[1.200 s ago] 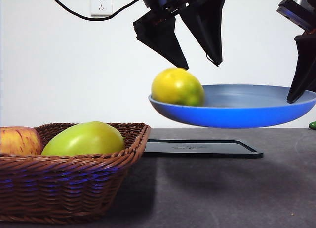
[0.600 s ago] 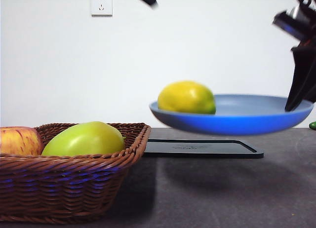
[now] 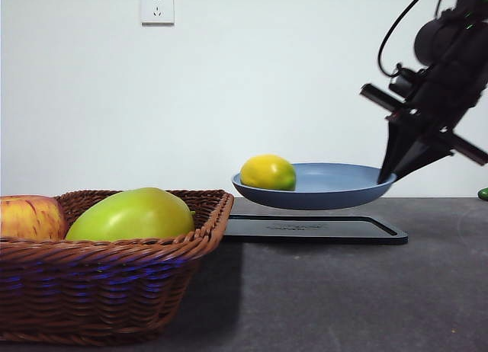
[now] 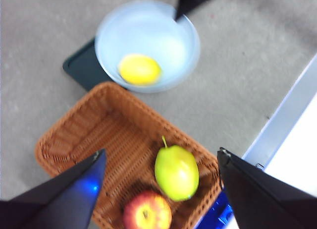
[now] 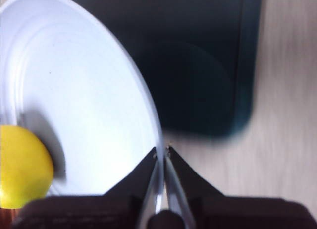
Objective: Take the lemon from the basket,put the lemon in the plate,hand out the plate
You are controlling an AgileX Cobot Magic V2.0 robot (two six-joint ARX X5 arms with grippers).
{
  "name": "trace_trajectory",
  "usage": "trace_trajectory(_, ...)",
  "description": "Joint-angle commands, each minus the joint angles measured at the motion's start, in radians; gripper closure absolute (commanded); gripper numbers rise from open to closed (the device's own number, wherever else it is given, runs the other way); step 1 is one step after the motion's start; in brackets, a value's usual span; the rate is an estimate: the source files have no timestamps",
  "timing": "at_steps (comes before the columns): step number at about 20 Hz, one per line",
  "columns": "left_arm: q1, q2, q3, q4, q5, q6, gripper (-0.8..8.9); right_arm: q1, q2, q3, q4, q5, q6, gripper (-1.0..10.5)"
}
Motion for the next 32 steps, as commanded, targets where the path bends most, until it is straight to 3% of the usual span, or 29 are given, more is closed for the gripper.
trace_trajectory(1, -0.006, 0.006, 0.018, -0.012, -0.004, -0.037, 4.24, -0.003, 0.100, 0.116, 0.013, -0.010, 0.050, 9.4)
trace_trajectory(5, -0.006, 0.006, 0.018, -0.014, -0.004, -0.048, 4.24, -0.011, 0.223, 0.228, 0.015, -0.012, 0.094, 9.4)
trace_trajectory(11, -0.006, 0.007, 0.018, -0.003, -0.005, -0.061, 4.24, -0.024, 0.273, 0.241, 0.003, -0.004, 0.103, 9.4)
trace_trajectory(13, -0.006, 0.010, 0.018, 0.007, -0.005, -0.063, 4.24, -0.024, 0.273, 0.241, 0.003, 0.056, 0.101, 9.4)
trace_trajectory(18, -0.006, 0.010, 0.018, 0.008, -0.005, -0.068, 4.24, -0.024, 0.272, 0.241, -0.001, 0.066, 0.099, 7.2)
trace_trajectory(22, -0.006, 0.010, 0.018, 0.039, -0.005, -0.067, 4.24, -0.034, 0.244, 0.241, -0.014, 0.061, 0.101, 6.9)
trace_trajectory(26, -0.006, 0.016, 0.018, 0.097, -0.015, -0.055, 4.25, -0.038, 0.109, 0.241, -0.086, 0.062, -0.008, 6.9)
trace_trajectory(29, -0.005, 0.029, 0.018, 0.135, -0.109, 0.000, 4.41, -0.027, -0.025, 0.241, -0.171, 0.061, -0.090, 7.7)
trace_trajectory(32, -0.005, 0.036, 0.018, 0.152, -0.195, 0.032, 6.15, -0.002, -0.139, 0.240, -0.272, 0.059, -0.151, 8.5)
